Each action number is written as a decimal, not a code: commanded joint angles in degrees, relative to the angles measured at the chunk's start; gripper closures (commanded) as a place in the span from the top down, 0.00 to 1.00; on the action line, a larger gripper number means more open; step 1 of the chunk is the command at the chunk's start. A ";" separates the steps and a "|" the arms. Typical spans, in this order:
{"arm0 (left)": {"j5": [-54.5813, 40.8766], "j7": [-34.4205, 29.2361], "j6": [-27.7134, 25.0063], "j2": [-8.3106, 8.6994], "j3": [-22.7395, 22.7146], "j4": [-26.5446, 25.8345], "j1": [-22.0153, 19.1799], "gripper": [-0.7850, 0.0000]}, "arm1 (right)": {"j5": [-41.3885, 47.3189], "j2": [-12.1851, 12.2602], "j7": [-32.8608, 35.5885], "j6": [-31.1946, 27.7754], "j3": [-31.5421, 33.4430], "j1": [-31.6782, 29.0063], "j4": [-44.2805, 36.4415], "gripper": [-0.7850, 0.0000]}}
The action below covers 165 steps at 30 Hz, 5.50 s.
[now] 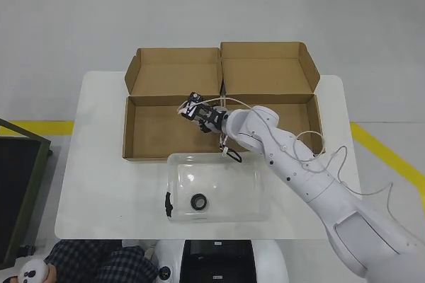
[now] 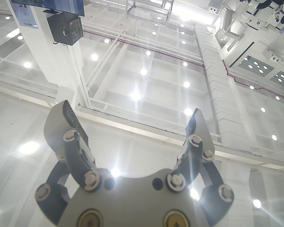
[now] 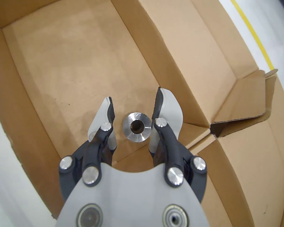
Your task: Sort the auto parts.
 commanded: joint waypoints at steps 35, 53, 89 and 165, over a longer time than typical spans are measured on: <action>0.00 0.00 0.00 0.00 0.00 0.00 0.00 1.00 | -9.64 9.85 1.05 -30.78 13.82 -30.31 -38.22 0.45; 0.00 0.00 0.00 0.00 0.00 0.00 0.00 1.00 | -3.29 12.37 3.09 -36.04 12.60 -30.18 -35.55 0.45; 0.00 0.00 0.00 0.00 0.00 0.00 0.00 1.00 | -2.23 12.87 1.33 -35.02 6.91 -24.84 -27.01 0.52; 0.00 0.00 0.00 0.00 0.00 0.00 0.00 1.00 | 3.56 14.86 -7.39 -35.43 13.61 -23.51 -32.77 0.00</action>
